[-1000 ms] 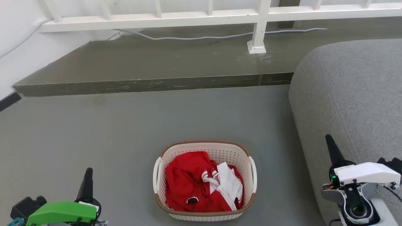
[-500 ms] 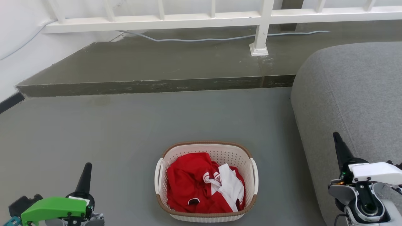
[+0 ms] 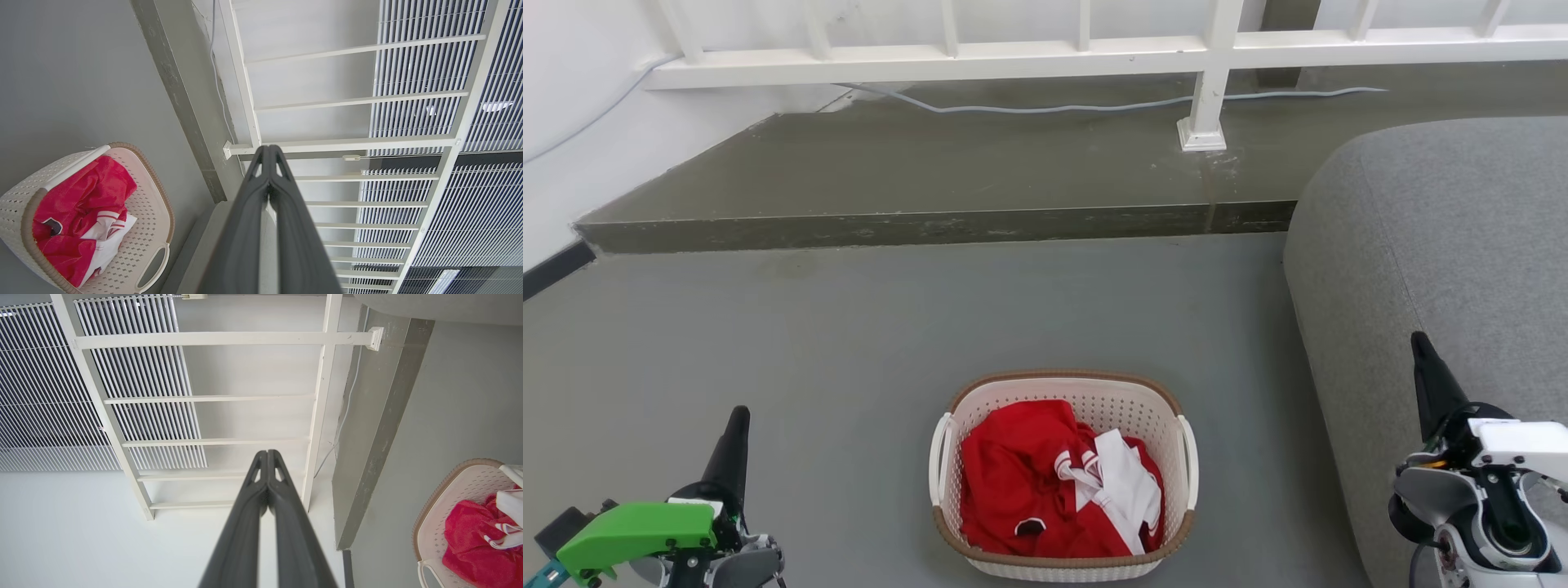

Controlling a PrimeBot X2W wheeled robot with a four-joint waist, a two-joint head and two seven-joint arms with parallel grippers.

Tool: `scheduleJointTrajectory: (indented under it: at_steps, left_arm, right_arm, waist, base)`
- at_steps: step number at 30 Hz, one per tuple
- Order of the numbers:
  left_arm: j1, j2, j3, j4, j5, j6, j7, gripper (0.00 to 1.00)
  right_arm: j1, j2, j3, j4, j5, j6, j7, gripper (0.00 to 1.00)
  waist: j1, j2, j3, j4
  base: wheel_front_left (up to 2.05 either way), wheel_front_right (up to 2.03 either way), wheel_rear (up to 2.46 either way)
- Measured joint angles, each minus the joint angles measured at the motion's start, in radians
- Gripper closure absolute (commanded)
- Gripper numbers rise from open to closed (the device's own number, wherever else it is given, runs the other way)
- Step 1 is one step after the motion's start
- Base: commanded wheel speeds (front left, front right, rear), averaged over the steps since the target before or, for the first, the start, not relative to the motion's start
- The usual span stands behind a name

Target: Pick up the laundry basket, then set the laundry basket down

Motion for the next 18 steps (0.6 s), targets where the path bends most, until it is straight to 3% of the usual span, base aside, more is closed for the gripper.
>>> scheduleJointTrajectory:
  at_steps: [4, 18]
  left_arm:
    - [-0.01, 0.002, 0.003, 0.013, -0.043, -0.009, 0.007, 1.0]
    - [-0.015, 0.002, 0.004, 0.022, -0.044, -0.01, 0.008, 1.0]
  right_arm:
    - [-0.006, -0.001, -0.014, 0.003, 0.04, 0.008, 0.011, 1.0]
    - [-0.014, -0.001, -0.016, 0.01, 0.04, 0.008, 0.011, 1.0]
  waist:
    - [0.0, 0.0, -0.002, 0.002]
    - [0.0, 0.0, -0.002, 0.002]
  base:
    - [0.0, 0.0, 0.0]
    - [0.0, 0.0, 0.0]
